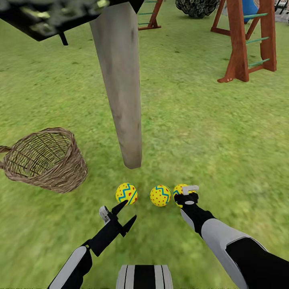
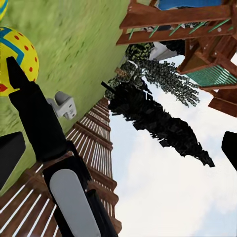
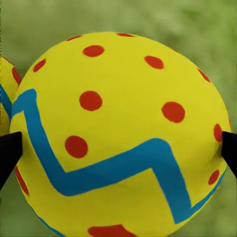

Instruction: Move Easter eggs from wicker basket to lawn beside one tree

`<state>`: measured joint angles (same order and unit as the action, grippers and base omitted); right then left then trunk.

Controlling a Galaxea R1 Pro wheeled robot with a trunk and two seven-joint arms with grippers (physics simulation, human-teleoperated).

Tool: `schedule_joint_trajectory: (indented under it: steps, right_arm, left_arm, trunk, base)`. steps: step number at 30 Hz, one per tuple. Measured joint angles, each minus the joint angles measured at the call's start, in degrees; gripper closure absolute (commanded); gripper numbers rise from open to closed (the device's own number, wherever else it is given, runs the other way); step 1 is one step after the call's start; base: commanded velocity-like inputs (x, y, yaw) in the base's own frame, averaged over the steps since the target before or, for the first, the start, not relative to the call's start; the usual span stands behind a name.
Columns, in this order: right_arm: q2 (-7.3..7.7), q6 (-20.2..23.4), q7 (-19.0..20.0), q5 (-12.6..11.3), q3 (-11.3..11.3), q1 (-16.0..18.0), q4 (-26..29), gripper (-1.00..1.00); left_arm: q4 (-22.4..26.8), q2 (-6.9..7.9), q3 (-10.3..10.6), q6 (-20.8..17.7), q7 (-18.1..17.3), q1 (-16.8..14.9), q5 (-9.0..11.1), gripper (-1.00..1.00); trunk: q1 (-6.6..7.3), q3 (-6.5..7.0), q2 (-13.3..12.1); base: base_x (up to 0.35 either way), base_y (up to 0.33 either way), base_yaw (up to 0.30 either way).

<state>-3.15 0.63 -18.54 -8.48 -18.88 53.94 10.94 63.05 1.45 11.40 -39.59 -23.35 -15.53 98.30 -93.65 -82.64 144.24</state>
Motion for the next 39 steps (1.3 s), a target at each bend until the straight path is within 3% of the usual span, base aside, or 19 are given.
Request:
schedule_joint_trajectory:
  steps: [2,24,34,39]
  right_arm:
    - [-0.02,-0.15,0.02,0.07,-0.03,0.0,0.15,1.0]
    - [-0.03,-1.67,-0.07,-0.23,0.47,0.08,0.65,1.0]
    - [0.06,-1.67,-0.07,-0.22,0.46,0.08,0.69,1.0]
    - [0.06,-1.67,-0.07,-0.23,0.47,0.08,0.65,1.0]
  left_arm:
    - [0.0,0.0,0.0,0.0,0.0,0.0,0.0,-1.0]
    - [-2.46,-0.09,-0.1,0.08,0.01,0.01,0.01,-1.0]
    - [-2.46,-0.09,-0.01,0.07,0.1,0.01,-0.06,-1.0]
    - [-2.46,-0.09,-0.1,0.08,0.02,0.0,-0.07,-1.0]
  trunk:
    - [-0.05,-0.44,0.03]
    - [-0.05,-0.44,0.03]
    - [0.21,1.77,-0.1]
    - [0.21,1.77,-0.1]
  base:
    - [0.0,0.0,0.0]
    - [-0.107,-0.008,0.0]
    - [0.0,0.0,0.0]
    - [0.0,0.0,0.0]
